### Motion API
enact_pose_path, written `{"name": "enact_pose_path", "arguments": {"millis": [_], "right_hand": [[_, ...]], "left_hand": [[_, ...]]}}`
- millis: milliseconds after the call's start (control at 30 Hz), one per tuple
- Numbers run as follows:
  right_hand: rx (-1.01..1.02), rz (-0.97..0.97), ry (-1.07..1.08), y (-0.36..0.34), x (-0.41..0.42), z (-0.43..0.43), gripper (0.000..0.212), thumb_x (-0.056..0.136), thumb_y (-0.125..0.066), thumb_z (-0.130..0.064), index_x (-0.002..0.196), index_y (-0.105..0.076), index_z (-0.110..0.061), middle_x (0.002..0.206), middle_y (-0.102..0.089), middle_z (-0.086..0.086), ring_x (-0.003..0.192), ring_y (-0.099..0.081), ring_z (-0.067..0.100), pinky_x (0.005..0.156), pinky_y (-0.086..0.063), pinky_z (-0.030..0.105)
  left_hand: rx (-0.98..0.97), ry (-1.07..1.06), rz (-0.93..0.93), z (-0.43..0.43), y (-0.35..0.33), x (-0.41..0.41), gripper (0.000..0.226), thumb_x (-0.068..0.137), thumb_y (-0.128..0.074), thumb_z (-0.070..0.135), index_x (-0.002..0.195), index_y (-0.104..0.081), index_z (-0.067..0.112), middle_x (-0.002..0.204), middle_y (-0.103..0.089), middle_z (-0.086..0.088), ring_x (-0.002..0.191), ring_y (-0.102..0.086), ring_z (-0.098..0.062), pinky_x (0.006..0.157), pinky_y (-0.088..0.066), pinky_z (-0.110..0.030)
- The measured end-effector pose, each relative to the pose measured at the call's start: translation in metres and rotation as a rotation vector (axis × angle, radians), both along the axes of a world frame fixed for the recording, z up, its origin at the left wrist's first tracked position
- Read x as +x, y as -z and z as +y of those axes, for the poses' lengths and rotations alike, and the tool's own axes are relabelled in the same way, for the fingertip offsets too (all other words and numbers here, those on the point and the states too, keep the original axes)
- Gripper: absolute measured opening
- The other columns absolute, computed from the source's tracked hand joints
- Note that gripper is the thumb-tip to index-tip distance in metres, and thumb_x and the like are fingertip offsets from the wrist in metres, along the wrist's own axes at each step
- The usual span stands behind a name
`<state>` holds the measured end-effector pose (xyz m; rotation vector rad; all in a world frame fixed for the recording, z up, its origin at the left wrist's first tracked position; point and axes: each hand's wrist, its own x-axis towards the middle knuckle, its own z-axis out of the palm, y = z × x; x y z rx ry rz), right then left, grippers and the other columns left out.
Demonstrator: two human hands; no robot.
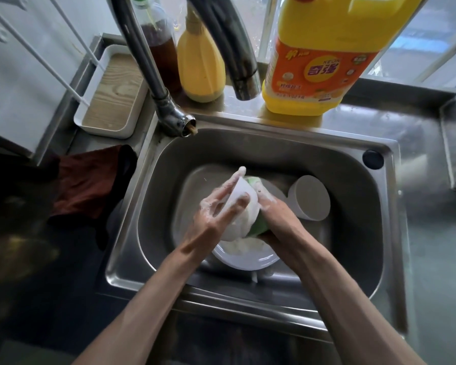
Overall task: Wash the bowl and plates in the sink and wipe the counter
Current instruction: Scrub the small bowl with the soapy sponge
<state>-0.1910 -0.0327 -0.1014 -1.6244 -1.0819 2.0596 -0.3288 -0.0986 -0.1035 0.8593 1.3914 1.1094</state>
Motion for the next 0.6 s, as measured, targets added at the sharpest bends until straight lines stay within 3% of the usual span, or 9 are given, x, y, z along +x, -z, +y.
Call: {"name": "enact_pose_path", "arguments": {"millis": [133, 200, 333, 467, 600], "right_hand": [[0.156, 0.044, 0.121, 0.002, -0.008, -0.017, 0.023, 0.109, -0.049, -0.038, 0.122, -0.068, -0.040, 0.121, -0.073, 0.004, 0.105, -0.074, 0.024, 0.077, -0.065, 0.042], [0.284, 0.142, 0.146, 0.008, -0.011, -0.029, 0.031, 0.107, -0.052, -0.041, 0.137, -0.057, -0.049, 0.139, -0.065, -0.003, 0.122, -0.067, 0.021, 0.091, -0.062, 0.049], [0.488, 0.164, 0.151, 0.015, -0.012, -0.044, 0.053, 0.103, -0.052, -0.045, 0.154, -0.039, -0.045, 0.161, -0.042, -0.016, 0.149, -0.040, 0.010, 0.120, -0.040, 0.050], [0.558, 0.071, 0.055, 0.018, -0.008, -0.051, 0.056, 0.103, -0.055, -0.047, 0.156, -0.036, -0.051, 0.161, -0.044, -0.012, 0.149, -0.041, 0.015, 0.118, -0.041, 0.055], [0.712, -0.034, -0.024, 0.012, -0.004, -0.051, 0.056, 0.107, -0.058, -0.028, 0.158, -0.037, -0.040, 0.157, -0.046, -0.020, 0.146, -0.043, 0.004, 0.116, -0.045, 0.044]], "left_hand": [[-0.116, -0.205, -0.260, 0.001, 0.002, 0.007, 0.051, 0.089, -0.054, 0.059, 0.138, -0.059, 0.046, 0.138, -0.064, -0.002, 0.124, -0.064, -0.030, 0.098, -0.054, -0.063], [-0.159, -0.292, -0.373, 0.004, 0.000, 0.009, 0.048, 0.089, -0.053, 0.057, 0.134, -0.062, 0.044, 0.135, -0.066, -0.008, 0.118, -0.067, -0.033, 0.093, -0.057, -0.059], [-0.182, -0.326, -0.361, 0.016, -0.004, 0.007, 0.046, 0.087, -0.056, 0.058, 0.130, -0.065, 0.044, 0.130, -0.069, -0.006, 0.114, -0.070, -0.030, 0.088, -0.058, -0.048], [-0.182, -0.346, -0.293, 0.020, 0.002, 0.003, 0.052, 0.080, -0.062, 0.068, 0.129, -0.063, 0.049, 0.137, -0.066, -0.005, 0.123, -0.065, -0.030, 0.106, -0.050, -0.056], [-0.188, -0.378, -0.297, 0.021, 0.004, 0.004, 0.059, 0.075, -0.069, 0.068, 0.130, -0.062, 0.048, 0.135, -0.066, -0.008, 0.122, -0.066, -0.032, 0.106, -0.050, -0.060]]}}
